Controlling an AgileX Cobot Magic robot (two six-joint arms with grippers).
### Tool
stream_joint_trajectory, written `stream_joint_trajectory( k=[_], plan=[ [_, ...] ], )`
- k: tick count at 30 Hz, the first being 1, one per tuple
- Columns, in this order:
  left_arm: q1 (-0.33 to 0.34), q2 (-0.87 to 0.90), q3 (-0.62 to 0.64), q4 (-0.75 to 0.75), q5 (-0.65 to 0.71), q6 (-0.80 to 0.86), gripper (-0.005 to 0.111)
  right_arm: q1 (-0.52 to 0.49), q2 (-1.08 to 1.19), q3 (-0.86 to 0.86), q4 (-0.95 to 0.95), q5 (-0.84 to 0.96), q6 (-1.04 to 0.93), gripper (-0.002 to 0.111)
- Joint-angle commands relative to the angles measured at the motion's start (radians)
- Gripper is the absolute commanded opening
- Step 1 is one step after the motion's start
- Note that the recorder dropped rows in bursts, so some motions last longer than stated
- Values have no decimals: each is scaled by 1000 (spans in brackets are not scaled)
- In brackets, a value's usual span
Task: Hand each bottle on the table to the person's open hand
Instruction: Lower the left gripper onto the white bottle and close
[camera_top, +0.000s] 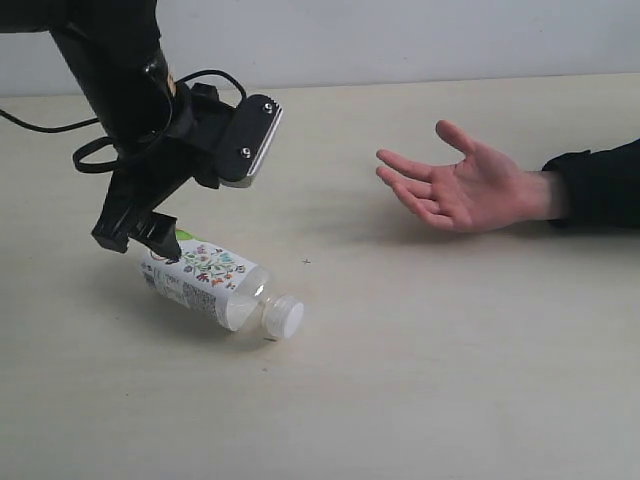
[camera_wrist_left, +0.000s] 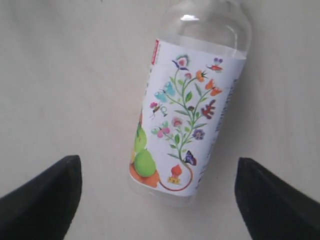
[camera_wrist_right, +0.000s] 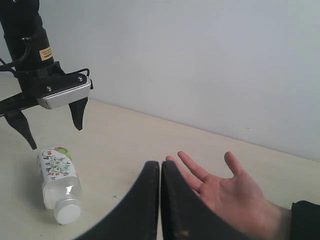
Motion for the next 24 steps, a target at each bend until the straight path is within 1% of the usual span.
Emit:
stream_joint_trajectory(
  k=[1, 5, 7, 13, 15, 18, 24],
  plan=[
    [-10, -7, 31, 4, 46, -20, 81, 1, -4, 1, 2, -2, -1, 2],
    [-10, -25, 87, 4, 53, -31, 81, 1, -4, 1, 2, -2, -1, 2],
    [-10, -27, 114, 4, 23, -52, 81, 1, -4, 1, 2, -2, -1, 2],
    [-10, -27, 199, 6, -164, -61, 81, 1, -4, 1, 2, -2, -1, 2],
    [-10, -27, 202, 8, -218, -61, 81, 1, -4, 1, 2, -2, -1, 2],
    [-10, -27, 202, 8, -262, -63, 81, 1, -4, 1, 2, -2, -1, 2],
    [-10, 2, 202, 8, -267, -63, 81, 1, -4, 1, 2, -2, -1, 2]
  ],
)
